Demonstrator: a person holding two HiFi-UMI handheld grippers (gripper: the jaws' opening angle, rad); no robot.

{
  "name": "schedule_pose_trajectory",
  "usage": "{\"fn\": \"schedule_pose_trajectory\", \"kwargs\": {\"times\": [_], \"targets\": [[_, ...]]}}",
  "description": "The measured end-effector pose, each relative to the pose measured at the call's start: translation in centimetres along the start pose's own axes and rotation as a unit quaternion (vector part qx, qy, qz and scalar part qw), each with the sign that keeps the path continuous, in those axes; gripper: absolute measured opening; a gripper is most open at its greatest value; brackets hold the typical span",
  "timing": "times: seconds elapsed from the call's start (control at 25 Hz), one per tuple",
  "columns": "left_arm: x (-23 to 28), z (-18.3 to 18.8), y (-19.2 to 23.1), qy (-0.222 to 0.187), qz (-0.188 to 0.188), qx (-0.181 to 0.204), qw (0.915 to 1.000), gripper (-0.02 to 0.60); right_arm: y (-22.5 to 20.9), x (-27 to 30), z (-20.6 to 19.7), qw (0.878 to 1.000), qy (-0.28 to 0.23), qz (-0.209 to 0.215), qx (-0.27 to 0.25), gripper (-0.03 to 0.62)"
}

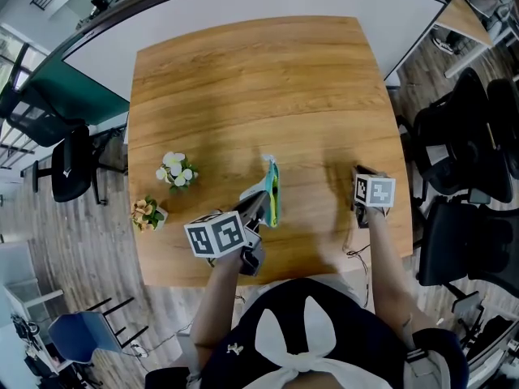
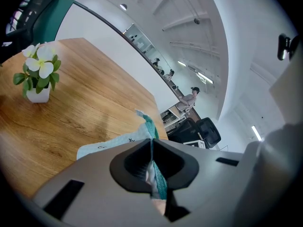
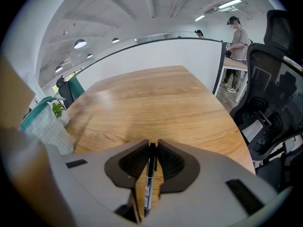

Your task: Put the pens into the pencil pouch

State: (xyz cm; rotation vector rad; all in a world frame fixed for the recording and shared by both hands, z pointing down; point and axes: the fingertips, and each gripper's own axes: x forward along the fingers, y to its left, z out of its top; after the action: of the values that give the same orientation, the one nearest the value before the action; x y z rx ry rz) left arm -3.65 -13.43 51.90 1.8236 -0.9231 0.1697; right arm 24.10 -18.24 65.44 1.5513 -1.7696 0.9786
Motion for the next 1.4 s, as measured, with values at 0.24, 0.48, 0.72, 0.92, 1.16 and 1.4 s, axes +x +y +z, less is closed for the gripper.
{"fn": "schedule_pose_trajectory", "kwargs": {"times": [0.24, 0.48, 0.72, 0.92, 1.16, 1.4], "targets": [[-0.7, 0.0, 0.2, -0.008, 0.005, 0.001, 1.0000, 0.032, 1.1, -2.5, 1.9, 0.999, -0.034, 0.014, -0.005, 0.064], [-1.3, -0.4, -0.1, -0.014, 0.006, 0.005, 0.9999, 0.032, 1.7, -4.9, 3.4, 0.997, -0.075, 0.025, -0.002, 0.064], [-2.0, -0.7, 0.3, -0.022, 0.011, 0.001, 0.9997, 0.032, 3.5, -7.8, 5.2, 0.992, -0.119, 0.051, -0.006, 0.063], [-2.5, -1.0, 0.0, -0.027, 0.009, 0.003, 0.9996, 0.032, 5.1, -10.9, 6.8, 0.984, -0.161, 0.071, -0.013, 0.063], [-3.2, -1.7, -0.3, -0.033, 0.003, 0.001, 0.9995, 0.032, 6.7, -13.8, 6.8, 0.978, -0.190, 0.081, -0.017, 0.061], [-4.1, -2.2, -0.5, -0.038, 0.001, -0.001, 0.9993, 0.032, 8.1, -15.7, 6.1, 0.975, -0.197, 0.096, -0.025, 0.061]]}}
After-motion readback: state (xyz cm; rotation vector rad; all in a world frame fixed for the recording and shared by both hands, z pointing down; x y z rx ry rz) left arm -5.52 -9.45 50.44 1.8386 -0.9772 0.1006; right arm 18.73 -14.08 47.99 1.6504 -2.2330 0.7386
